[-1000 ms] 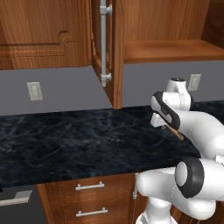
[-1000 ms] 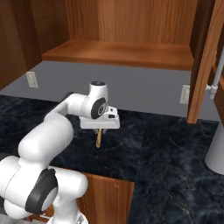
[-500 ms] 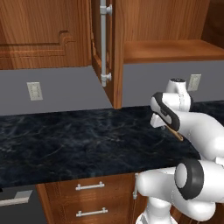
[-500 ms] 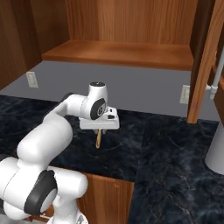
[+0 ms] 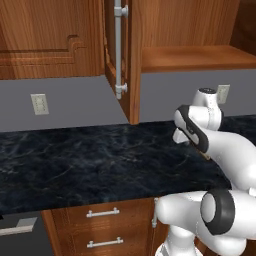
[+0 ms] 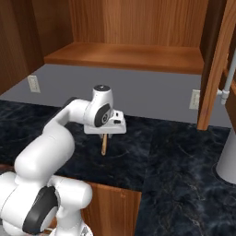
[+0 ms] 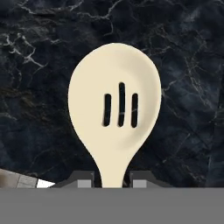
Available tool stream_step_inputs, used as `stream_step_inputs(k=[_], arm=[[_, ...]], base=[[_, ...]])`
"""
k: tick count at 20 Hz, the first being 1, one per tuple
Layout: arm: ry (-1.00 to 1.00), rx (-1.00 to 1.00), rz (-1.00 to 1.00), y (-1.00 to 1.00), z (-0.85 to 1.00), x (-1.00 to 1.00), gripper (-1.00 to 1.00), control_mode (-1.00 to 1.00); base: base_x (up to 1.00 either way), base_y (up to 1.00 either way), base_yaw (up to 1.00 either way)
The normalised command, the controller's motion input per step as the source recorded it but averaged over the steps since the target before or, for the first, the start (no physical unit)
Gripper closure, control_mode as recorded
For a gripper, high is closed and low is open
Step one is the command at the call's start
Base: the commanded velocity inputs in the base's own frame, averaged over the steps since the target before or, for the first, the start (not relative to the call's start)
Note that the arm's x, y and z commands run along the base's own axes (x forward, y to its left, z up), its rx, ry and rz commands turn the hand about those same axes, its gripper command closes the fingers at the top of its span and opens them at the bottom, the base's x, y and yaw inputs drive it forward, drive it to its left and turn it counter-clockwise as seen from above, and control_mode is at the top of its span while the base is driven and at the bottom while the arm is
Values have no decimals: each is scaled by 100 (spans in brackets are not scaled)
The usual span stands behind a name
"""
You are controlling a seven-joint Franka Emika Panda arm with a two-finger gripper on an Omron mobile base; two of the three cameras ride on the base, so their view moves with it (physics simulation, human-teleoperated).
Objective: Organize the utensils by type. Pick up the wooden spoons from the counter and place them in the open cabinet. Then pick up the metallic utensils from the counter and place them in the open drawer.
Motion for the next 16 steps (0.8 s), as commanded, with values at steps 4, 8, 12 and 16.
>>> stream_step_inputs(k=[4, 8, 12, 16], arm=[[-40, 0, 0, 0, 35, -13, 100, -100], [-31, 0, 9, 0, 47, -10, 100, -100], [-34, -8, 25, -1, 55, -12, 100, -100], [-34, -10, 29, -1, 62, -7, 100, -100]], base=[[0, 0, 0], [0, 0, 0], [0, 0, 0], [0, 0, 0]])
